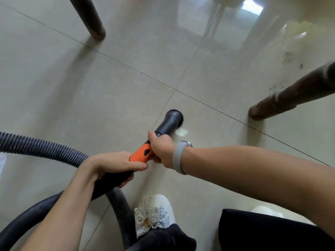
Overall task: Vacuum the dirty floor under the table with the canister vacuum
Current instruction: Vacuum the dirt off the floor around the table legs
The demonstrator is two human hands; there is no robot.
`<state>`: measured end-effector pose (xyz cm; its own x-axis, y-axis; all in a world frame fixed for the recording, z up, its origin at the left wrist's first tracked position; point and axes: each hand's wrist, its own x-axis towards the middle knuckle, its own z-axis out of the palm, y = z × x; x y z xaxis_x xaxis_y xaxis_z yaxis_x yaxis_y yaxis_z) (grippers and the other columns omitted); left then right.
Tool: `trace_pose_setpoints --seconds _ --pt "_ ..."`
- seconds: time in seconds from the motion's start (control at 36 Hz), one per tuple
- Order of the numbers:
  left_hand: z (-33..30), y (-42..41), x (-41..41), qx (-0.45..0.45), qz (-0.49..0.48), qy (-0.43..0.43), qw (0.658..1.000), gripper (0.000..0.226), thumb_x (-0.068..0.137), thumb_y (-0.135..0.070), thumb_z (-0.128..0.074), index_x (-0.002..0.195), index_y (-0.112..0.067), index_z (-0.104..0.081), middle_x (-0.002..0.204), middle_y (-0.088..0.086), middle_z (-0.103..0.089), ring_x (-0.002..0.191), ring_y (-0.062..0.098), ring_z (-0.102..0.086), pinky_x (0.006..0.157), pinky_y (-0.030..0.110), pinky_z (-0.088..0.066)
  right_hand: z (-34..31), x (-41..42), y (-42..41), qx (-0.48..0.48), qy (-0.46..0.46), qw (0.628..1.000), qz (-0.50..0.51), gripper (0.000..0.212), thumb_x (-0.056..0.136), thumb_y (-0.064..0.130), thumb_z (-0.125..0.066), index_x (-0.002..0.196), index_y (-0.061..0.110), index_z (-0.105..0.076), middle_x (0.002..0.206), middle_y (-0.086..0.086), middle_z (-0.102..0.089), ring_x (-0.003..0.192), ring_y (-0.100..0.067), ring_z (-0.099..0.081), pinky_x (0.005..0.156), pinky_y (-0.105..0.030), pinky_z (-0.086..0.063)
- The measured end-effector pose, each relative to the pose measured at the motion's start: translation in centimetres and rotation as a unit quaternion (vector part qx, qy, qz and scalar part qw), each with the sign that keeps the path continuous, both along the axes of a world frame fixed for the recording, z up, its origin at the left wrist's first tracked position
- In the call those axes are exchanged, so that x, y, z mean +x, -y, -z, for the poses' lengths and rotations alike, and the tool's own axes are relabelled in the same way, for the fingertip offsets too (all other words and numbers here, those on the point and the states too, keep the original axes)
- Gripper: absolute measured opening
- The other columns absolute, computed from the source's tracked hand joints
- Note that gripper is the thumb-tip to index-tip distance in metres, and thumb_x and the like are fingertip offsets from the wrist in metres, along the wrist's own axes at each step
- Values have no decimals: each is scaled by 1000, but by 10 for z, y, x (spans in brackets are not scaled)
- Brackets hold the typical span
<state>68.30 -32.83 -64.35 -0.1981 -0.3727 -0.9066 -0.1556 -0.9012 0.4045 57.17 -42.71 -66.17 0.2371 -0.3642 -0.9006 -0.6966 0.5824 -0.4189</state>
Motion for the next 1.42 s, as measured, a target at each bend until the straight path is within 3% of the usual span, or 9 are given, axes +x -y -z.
trace_pose_setpoints --seconds 0.08,0.17,0.33,0.5,0.61,0.92,1.11,1.33,1.42 --pt "9 10 -23 1 88 -58 994 35 89 -36 -64 84 -11 -40 55 5 -54 45 18 -52 50 28 -45 3 -43 -5 10 -41 997 57 41 93 47 -44 80 9 -51 76 -9 -56 61 -23 -54 62 -32 -48" --pt "16 29 -48 -12 155 -91 984 32 92 -33 -62 84 -11 -41 52 1 -56 43 15 -54 52 28 -46 5 -82 -3 12 -45 992 120 39 94 47 -47 92 8 -53 76 -6 -55 58 -19 -52 54 -26 -44" --pt "16 71 -83 -26 225 -108 968 36 91 -38 -63 87 -7 -44 56 4 -60 46 17 -59 56 32 -50 -2 -126 25 -7 -56 985 165 39 95 49 -45 82 12 -48 74 -6 -54 58 -17 -52 49 -25 -44" --pt "1 98 -99 -79 201 -44 975 40 92 -45 -57 95 -7 -44 65 10 -56 47 18 -57 53 29 -51 -9 -129 59 -25 -50 983 177 37 98 47 -41 88 12 -50 92 -7 -57 70 -18 -53 48 -23 -43" --pt "2 101 -105 -95 203 -24 974 45 92 -49 -56 102 -6 -46 67 9 -56 49 20 -58 54 30 -53 -7 -132 67 -15 -61 986 153 39 98 47 -38 104 10 -48 88 -7 -57 77 -21 -56 51 -27 -46" --pt "-1 139 -196 -122 267 -20 956 42 93 -50 -53 91 -9 -43 66 9 -57 50 20 -60 56 31 -55 -2 -231 99 -24 -90 978 185 44 97 50 -43 112 8 -46 101 -16 -57 86 -28 -60 60 -32 -52" --pt "-6 162 -245 -163 201 69 963 45 94 -51 -49 95 -7 -44 67 8 -56 55 26 -59 54 29 -52 -13 -273 152 43 -36 989 139 35 96 47 -48 102 12 -45 73 -5 -51 59 -16 -50 48 -26 -44" --pt "-14 174 -261 -140 131 122 974 36 97 -46 -46 91 -11 -41 67 9 -55 43 17 -54 48 26 -48 -12 -269 179 66 -7 996 67 30 98 41 -42 108 13 -43 80 -5 -53 64 -18 -53 53 -26 -43" --pt "-21 184 -277 -143 130 166 967 39 97 -49 -44 93 -10 -43 70 6 -59 45 16 -57 50 24 -48 -13 -278 196 32 12 999 31 29 99 39 -38 95 12 -45 76 -6 -50 60 -18 -50 50 -26 -40"
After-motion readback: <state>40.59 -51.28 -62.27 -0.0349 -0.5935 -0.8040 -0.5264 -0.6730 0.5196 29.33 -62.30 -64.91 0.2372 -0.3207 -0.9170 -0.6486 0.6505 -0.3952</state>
